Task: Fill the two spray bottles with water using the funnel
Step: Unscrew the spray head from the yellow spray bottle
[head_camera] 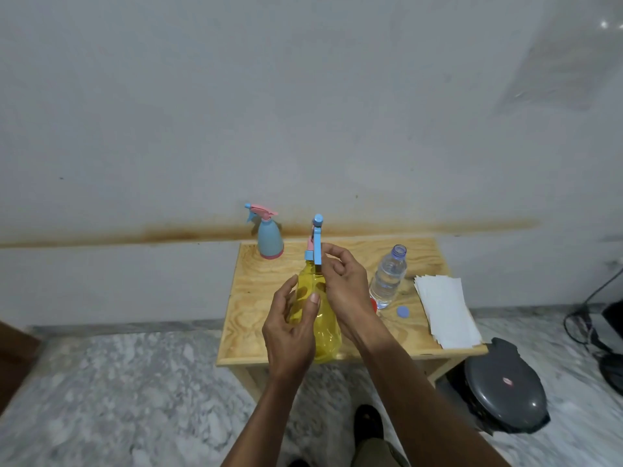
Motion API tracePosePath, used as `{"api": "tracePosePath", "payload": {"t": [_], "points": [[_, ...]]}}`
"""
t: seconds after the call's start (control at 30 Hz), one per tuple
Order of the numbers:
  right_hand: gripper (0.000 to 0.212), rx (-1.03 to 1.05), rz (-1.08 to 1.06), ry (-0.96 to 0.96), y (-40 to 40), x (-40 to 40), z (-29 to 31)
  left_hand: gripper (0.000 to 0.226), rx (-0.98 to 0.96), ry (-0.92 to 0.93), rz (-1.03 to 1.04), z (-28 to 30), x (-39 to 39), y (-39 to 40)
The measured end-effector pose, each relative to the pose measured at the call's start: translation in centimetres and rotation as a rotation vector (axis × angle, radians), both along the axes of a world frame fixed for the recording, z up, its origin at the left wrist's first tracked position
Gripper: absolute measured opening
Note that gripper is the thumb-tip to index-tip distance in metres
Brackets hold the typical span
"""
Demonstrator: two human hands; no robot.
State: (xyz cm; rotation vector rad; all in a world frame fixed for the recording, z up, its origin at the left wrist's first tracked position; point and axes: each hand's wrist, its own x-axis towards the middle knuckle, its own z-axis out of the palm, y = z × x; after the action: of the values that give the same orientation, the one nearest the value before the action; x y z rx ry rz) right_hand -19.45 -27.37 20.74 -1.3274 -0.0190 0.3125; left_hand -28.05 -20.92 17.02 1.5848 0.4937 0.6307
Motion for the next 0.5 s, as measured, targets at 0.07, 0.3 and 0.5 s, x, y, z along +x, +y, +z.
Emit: {"api": "tracePosePath", "payload": {"t": [0.07, 0.3, 0.5], "points": [[0.024, 0.011, -0.027, -0.007, 0.2, -0.1, 0.1, 0.042, -0.014, 0.0, -0.003, 0.2, 0.0, 0.0], [0.018, -0.028, -0.057, -0.088, 1.2, -0.3, 0.2, 0.044, -0.076, -0.019, 0.021, 0.3, 0.1, 0.9], [0.018, -0.041, -0.081, -0.073, 2.4, 0.0, 0.6, 0.041, -0.079, -0.017, 0.022, 0.6, 0.4, 1.4]]}}
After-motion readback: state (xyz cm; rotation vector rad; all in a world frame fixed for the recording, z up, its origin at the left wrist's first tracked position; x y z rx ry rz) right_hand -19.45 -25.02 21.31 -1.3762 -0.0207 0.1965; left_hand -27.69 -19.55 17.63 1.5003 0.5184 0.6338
